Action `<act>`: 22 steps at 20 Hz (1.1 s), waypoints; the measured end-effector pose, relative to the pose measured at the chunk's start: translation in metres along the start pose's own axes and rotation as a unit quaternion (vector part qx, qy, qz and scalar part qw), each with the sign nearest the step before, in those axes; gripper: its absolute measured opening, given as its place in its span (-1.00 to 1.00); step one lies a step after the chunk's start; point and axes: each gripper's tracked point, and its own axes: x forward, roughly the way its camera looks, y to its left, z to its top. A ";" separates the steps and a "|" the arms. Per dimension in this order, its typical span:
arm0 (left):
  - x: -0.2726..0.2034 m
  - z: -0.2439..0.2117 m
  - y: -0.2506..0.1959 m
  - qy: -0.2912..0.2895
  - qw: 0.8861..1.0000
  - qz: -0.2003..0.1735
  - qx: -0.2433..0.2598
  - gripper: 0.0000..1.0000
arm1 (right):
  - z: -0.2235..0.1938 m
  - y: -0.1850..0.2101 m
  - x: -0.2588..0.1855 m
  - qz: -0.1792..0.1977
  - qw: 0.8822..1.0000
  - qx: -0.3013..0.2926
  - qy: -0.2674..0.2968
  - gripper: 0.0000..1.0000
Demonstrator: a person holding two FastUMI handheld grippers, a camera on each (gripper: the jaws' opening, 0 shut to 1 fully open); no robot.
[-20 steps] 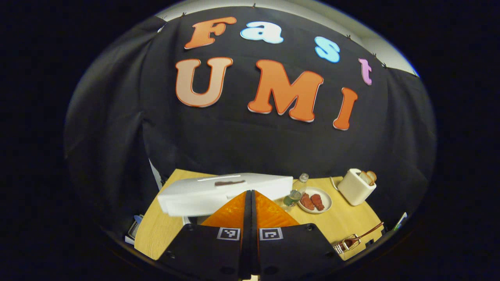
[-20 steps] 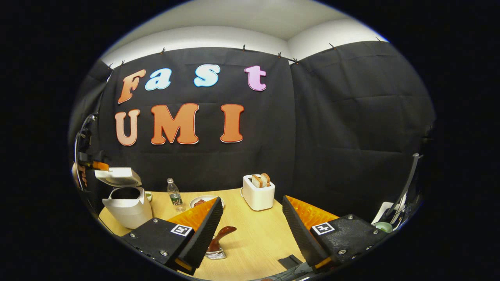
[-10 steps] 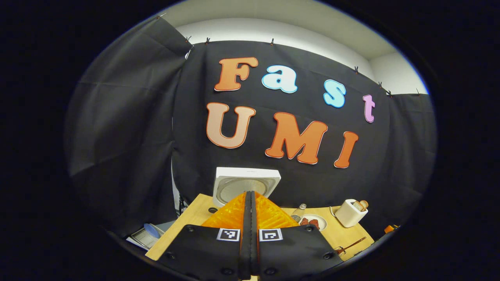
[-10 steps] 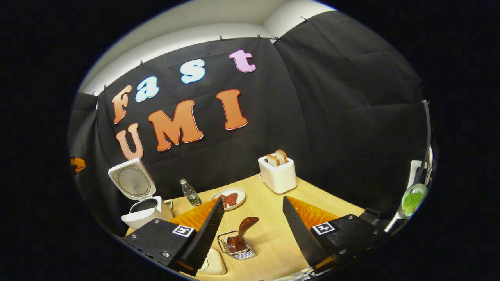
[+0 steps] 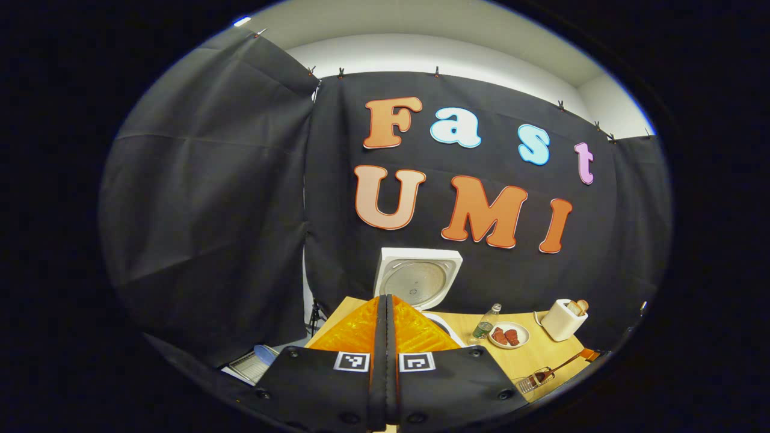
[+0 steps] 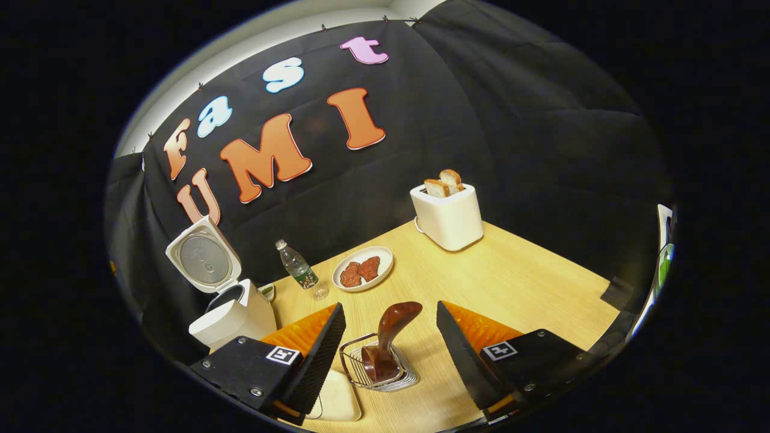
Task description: Close the left gripper, press the button to open the rice cooker; take a wooden spoon from the chopstick holder with the right hand, scoop a spoonful of rice and pour it into the rice cooker, then put the wooden spoon back into the chopstick holder.
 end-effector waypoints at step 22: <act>-0.032 -0.010 0.042 -0.005 1.000 0.022 -0.011 -0.89 | 0.003 0.039 0.020 0.029 0.997 0.061 0.036 -0.70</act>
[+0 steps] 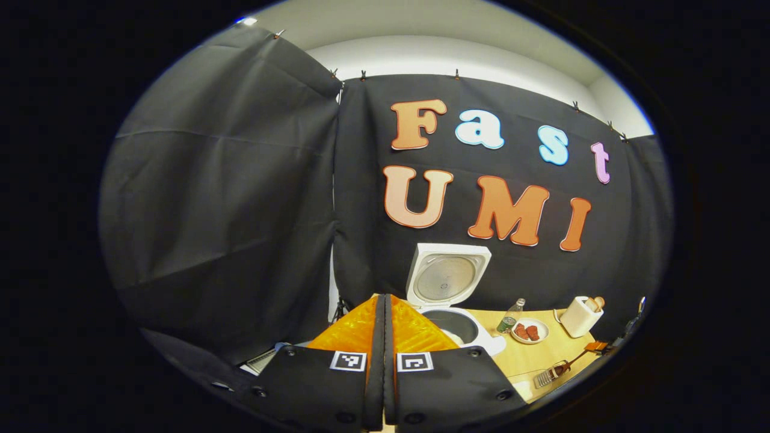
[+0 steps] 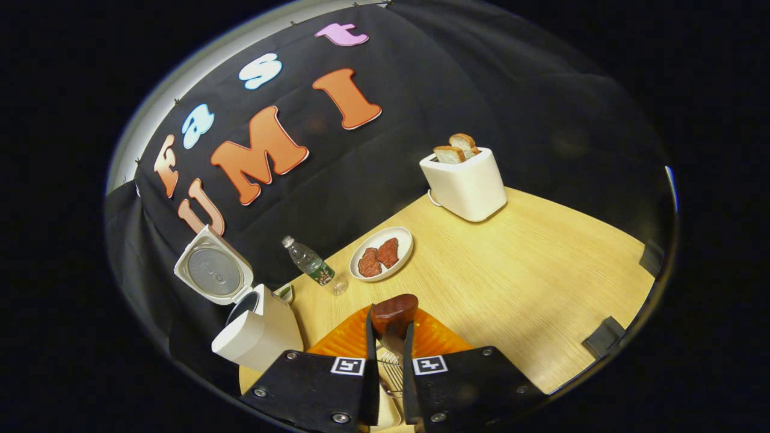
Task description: Close the left gripper, press the button to open the rice cooker; take a wooden spoon from the chopstick holder with the right hand, scoop a spoonful of rice and pour it into the rice cooker, then put the wooden spoon back into the chopstick holder.
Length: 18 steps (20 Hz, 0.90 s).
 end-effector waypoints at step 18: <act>-0.014 0.017 0.033 -0.045 0.999 0.015 0.008 1.00 | -0.018 0.161 -0.075 0.105 0.978 -0.174 -0.054 -0.71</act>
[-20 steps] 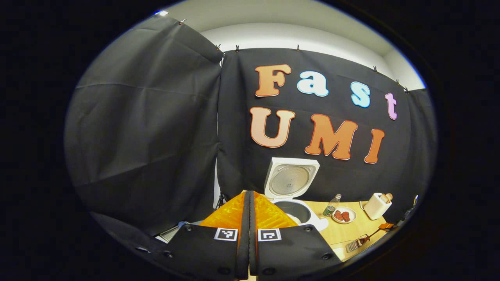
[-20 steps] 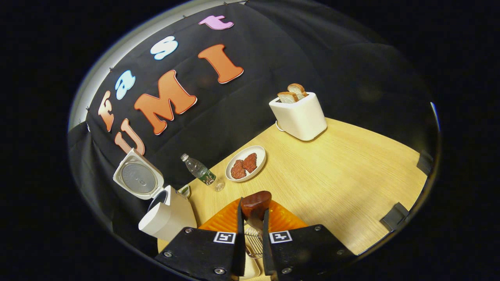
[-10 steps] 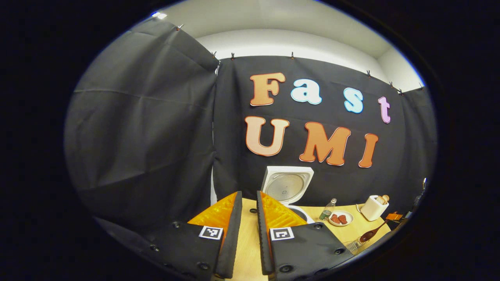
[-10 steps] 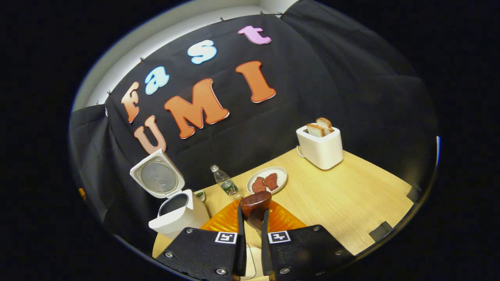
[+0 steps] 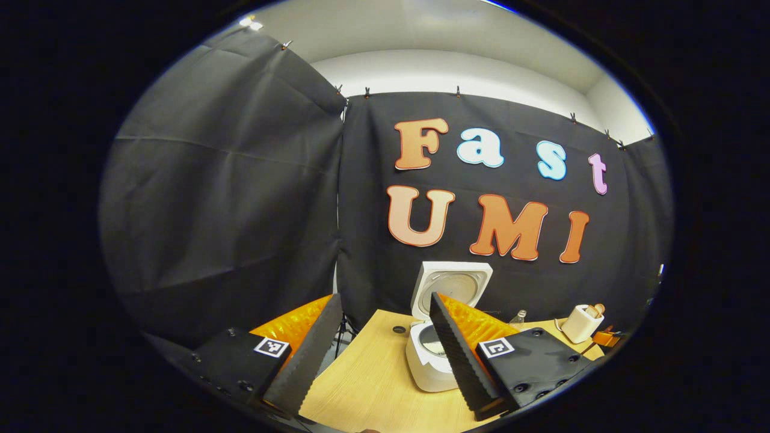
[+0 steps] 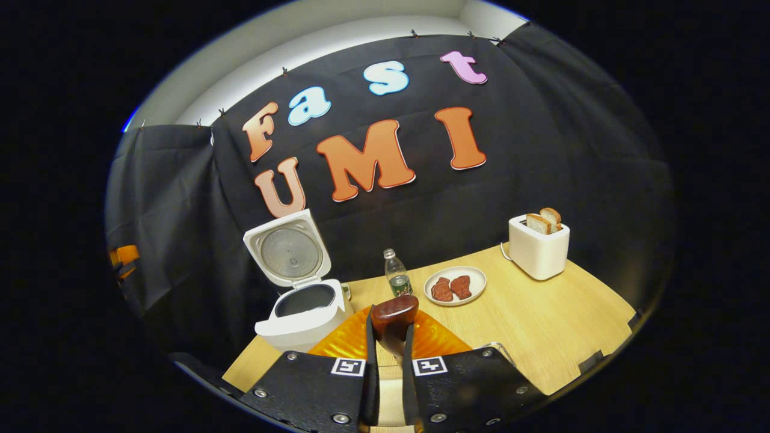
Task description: Close the left gripper, press the button to open the rice cooker; take a wooden spoon from the chopstick holder with the right hand, scoop a spoonful of rice and pour it into the rice cooker, then put the wooden spoon back into the chopstick holder.
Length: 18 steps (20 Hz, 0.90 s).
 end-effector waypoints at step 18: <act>0.000 -0.027 0.036 0.041 0.997 0.036 0.051 0.98 | -0.119 0.011 0.034 -0.032 0.997 -0.015 0.064 -0.70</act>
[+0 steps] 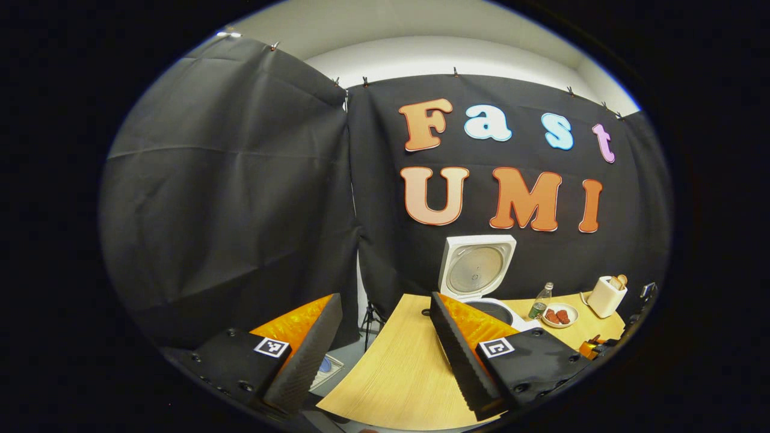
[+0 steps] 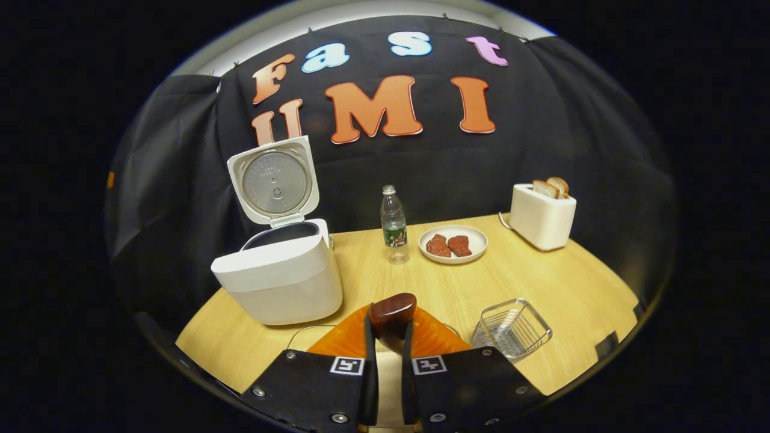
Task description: Close the left gripper, press the button to open the rice cooker; take a wooden spoon from the chopstick holder with the right hand, scoop a spoonful of rice and pour it into the rice cooker, then put the wooden spoon back into the chopstick holder.
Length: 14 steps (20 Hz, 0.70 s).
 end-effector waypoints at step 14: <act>0.015 -0.009 -0.009 0.014 1.000 -0.013 -0.010 0.98 | -0.021 0.004 0.016 0.019 0.941 0.332 0.070 -0.71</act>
